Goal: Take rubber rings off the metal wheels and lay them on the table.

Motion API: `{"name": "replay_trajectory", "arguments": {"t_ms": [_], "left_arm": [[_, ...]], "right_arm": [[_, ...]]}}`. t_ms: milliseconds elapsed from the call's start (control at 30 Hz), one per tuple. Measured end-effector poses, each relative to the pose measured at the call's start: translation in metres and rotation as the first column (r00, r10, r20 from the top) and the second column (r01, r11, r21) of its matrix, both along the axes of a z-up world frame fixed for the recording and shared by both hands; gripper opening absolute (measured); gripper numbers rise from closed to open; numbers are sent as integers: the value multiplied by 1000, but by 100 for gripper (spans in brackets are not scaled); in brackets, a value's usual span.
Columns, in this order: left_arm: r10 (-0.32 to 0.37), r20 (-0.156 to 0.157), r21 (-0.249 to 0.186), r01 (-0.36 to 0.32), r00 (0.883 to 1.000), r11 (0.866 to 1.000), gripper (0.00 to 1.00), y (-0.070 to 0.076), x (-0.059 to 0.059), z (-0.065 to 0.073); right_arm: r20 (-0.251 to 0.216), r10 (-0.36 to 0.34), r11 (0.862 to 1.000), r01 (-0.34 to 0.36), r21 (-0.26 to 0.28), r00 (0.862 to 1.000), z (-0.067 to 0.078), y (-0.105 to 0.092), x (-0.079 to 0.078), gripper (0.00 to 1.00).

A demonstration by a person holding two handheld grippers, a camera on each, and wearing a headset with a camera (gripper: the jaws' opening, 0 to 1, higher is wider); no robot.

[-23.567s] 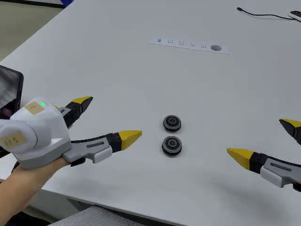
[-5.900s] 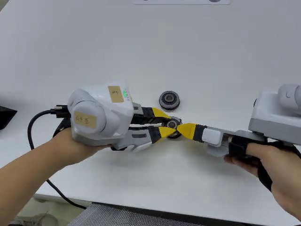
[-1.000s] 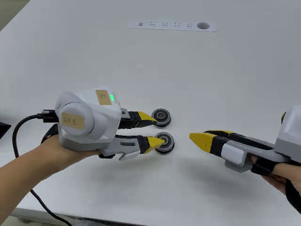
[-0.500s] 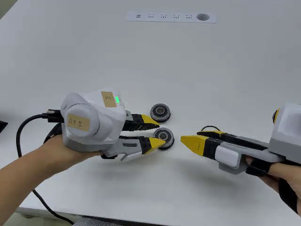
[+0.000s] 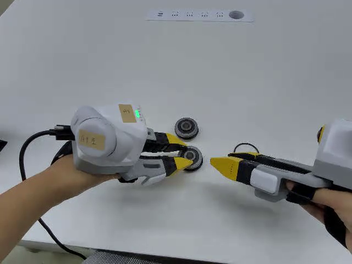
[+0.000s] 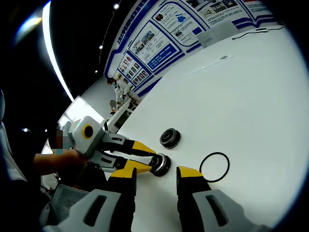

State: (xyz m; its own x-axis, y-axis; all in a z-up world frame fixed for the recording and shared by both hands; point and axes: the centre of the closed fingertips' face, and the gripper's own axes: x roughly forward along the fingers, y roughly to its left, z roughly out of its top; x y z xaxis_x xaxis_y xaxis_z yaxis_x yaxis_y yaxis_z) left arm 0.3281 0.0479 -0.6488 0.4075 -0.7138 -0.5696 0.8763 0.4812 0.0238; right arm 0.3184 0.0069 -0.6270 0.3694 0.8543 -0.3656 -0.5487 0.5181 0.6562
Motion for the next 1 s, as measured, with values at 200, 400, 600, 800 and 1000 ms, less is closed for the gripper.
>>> {"name": "replay_trajectory", "arguments": {"t_ms": [200, 400, 600, 800, 1000], "left_arm": [[-12, -2, 2, 12, 1000, 1000, 14, -2, -2, 1], [-24, -2, 10, 24, 1000, 1000, 14, -2, -3, 1], [-55, 24, 32, 55, 998, 998, 13, -3, -3, 2], [-56, 23, 29, 55, 998, 998, 13, -2, -2, 1], [-56, 22, 29, 56, 998, 998, 13, -3, -2, 1]], "right_arm": [[-6, 10, 1000, -10, 6, 1000, 1, 5, -1, 34], [-11, 13, 1000, -12, 18, 1000, 4, 11, 1, 34], [-23, 20, 999, -19, 32, 1000, 6, 19, 1, 36], [-72, 26, 999, -23, 43, 997, 2, 32, -2, 47], [-123, 5, 998, 4, 70, 992, 1, 41, 0, 52]]}}
